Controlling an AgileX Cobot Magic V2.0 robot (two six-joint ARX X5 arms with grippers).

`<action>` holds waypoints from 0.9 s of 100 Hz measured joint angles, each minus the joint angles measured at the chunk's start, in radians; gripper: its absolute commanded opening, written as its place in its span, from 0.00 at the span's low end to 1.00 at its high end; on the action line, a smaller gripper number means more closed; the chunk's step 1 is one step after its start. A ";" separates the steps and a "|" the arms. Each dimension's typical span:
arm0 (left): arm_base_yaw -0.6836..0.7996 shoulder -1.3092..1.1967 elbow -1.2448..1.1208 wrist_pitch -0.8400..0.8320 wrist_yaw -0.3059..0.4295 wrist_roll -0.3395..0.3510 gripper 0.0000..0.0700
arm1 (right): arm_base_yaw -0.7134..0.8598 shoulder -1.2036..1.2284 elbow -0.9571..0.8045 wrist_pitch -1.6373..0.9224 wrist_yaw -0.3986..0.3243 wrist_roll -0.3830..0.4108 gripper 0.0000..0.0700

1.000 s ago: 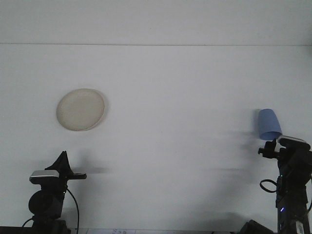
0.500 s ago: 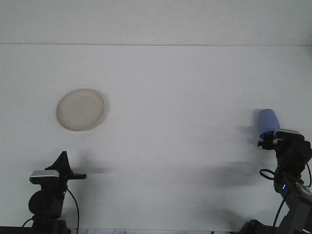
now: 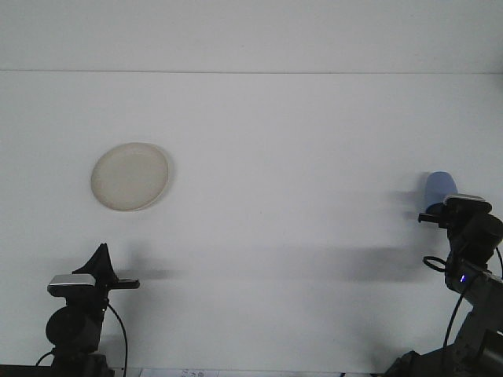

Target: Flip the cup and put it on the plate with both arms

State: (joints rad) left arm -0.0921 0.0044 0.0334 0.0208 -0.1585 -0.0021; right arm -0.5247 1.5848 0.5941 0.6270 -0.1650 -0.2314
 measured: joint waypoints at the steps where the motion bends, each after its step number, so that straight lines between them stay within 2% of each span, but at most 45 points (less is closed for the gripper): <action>1: 0.000 0.000 0.000 0.000 0.000 0.000 0.02 | 0.000 0.000 0.000 0.000 0.000 0.000 0.00; 16: 0.000 0.000 0.000 0.000 0.000 0.000 0.02 | 0.008 -0.021 0.000 -0.030 0.001 0.034 0.00; 40: 0.000 0.000 0.000 0.000 0.000 0.000 0.02 | 0.111 -0.295 0.019 -0.260 0.043 0.181 0.00; 50: 0.000 0.000 0.000 0.000 0.000 0.000 0.02 | 0.192 -0.433 0.108 -0.493 0.090 0.225 0.00; 63: 0.000 0.000 0.000 0.000 0.000 0.000 0.02 | 0.307 -0.538 0.302 -0.885 0.092 0.251 0.00; 90: 0.000 0.000 0.000 0.000 0.000 0.000 0.02 | 0.640 -0.415 0.733 -1.679 0.063 0.262 0.00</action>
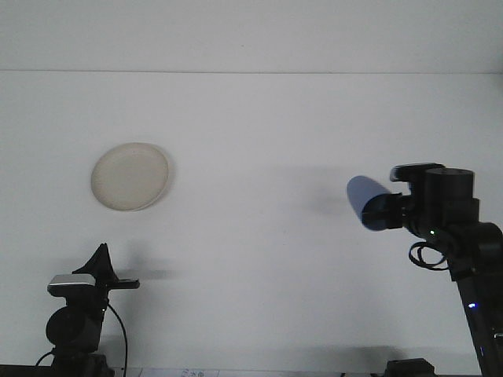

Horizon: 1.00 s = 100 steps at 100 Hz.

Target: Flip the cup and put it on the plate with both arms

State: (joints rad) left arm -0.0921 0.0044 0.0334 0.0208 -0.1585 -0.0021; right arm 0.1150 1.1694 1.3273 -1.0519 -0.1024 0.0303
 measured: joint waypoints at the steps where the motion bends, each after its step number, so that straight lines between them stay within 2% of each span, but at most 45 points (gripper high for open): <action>1: 0.000 0.000 0.000 0.000 0.000 0.000 0.02 | 0.007 0.004 0.006 -0.011 0.000 0.000 0.00; 17: 0.000 0.000 0.000 0.000 0.000 0.000 0.02 | 0.264 0.134 0.120 -0.255 0.017 0.000 0.00; 33: 0.000 0.000 0.000 0.000 0.000 0.000 0.02 | 0.490 0.283 0.167 -0.289 0.105 0.000 0.00; 49: 0.000 0.000 0.000 0.000 0.000 0.000 0.02 | 0.645 0.411 0.172 -0.290 0.106 -0.002 0.00; 70: 0.000 0.000 0.000 0.000 0.000 0.000 0.02 | 0.748 0.546 0.172 -0.290 0.106 -0.016 0.00; 100: 0.000 0.000 0.000 0.000 0.000 0.000 0.02 | 0.776 0.598 0.176 -0.291 0.132 -0.040 0.01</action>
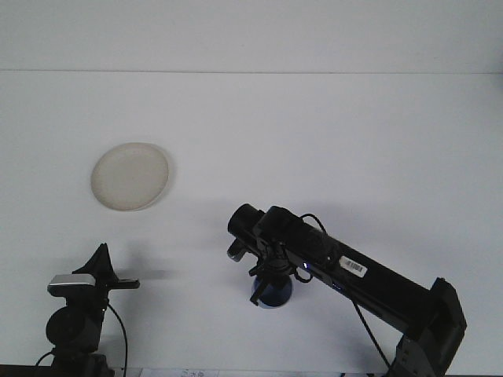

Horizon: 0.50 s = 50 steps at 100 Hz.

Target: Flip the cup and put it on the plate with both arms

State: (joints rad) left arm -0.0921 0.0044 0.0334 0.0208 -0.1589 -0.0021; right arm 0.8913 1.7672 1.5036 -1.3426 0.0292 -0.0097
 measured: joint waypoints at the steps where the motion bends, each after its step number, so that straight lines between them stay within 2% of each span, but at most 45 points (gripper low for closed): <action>1: 0.000 0.000 0.000 0.000 0.000 0.000 0.02 | 0.001 0.001 0.001 0.000 0.000 -0.002 0.01; 5: 0.000 0.000 0.000 0.000 0.000 0.000 0.02 | 0.005 0.001 0.002 0.000 0.001 -0.004 0.03; 7: 0.000 0.000 0.000 0.000 0.000 0.000 0.02 | 0.007 0.001 0.002 0.000 0.001 -0.006 0.08; 14: 0.000 0.000 0.000 0.000 0.000 0.000 0.02 | 0.013 0.003 0.002 0.000 0.000 -0.011 0.31; 20: 0.000 0.000 0.000 0.000 0.000 0.000 0.02 | 0.013 0.009 0.002 0.000 0.000 -0.012 0.56; 23: 0.000 0.000 0.000 0.000 0.000 0.000 0.02 | 0.013 0.012 0.002 0.000 0.000 -0.012 0.62; 50: 0.000 0.000 0.000 0.000 0.000 0.000 0.02 | 0.013 0.007 0.060 0.000 0.001 -0.012 0.63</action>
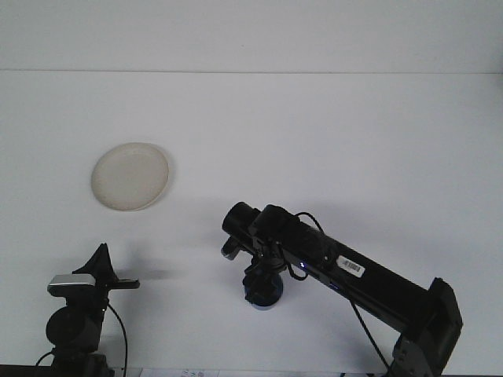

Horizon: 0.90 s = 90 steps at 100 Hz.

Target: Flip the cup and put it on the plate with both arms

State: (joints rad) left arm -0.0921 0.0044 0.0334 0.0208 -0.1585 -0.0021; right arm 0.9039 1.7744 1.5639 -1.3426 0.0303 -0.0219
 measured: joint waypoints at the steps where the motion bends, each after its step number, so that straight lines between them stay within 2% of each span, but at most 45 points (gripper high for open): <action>1: 0.000 0.000 0.000 0.000 0.000 0.000 0.02 | 0.000 -0.002 0.003 0.000 0.000 0.000 0.63; 10: 0.000 0.000 0.000 0.000 0.000 0.000 0.02 | 0.000 -0.049 0.047 0.000 0.001 0.000 0.63; 25: 0.000 0.000 0.000 0.000 0.000 0.000 0.02 | -0.002 -0.229 0.068 0.018 0.050 0.000 0.63; 38: 0.000 0.000 0.000 0.000 0.000 0.000 0.02 | -0.002 -0.439 0.018 0.195 0.066 0.009 0.63; 53: 0.000 0.000 0.000 0.000 0.000 0.000 0.02 | 0.002 -0.728 -0.194 0.420 0.147 0.028 0.63; 65: 0.000 0.000 0.000 0.000 0.000 0.000 0.02 | 0.011 -0.982 -0.443 0.610 0.207 0.036 0.63; 90: 0.000 0.000 0.000 0.001 0.000 -0.008 0.02 | 0.011 -1.416 -0.871 0.823 0.210 0.039 0.62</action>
State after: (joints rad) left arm -0.0921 0.0044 0.0334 0.0219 -0.1589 -0.0101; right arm 0.9154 0.3584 0.6933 -0.5194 0.2401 0.0166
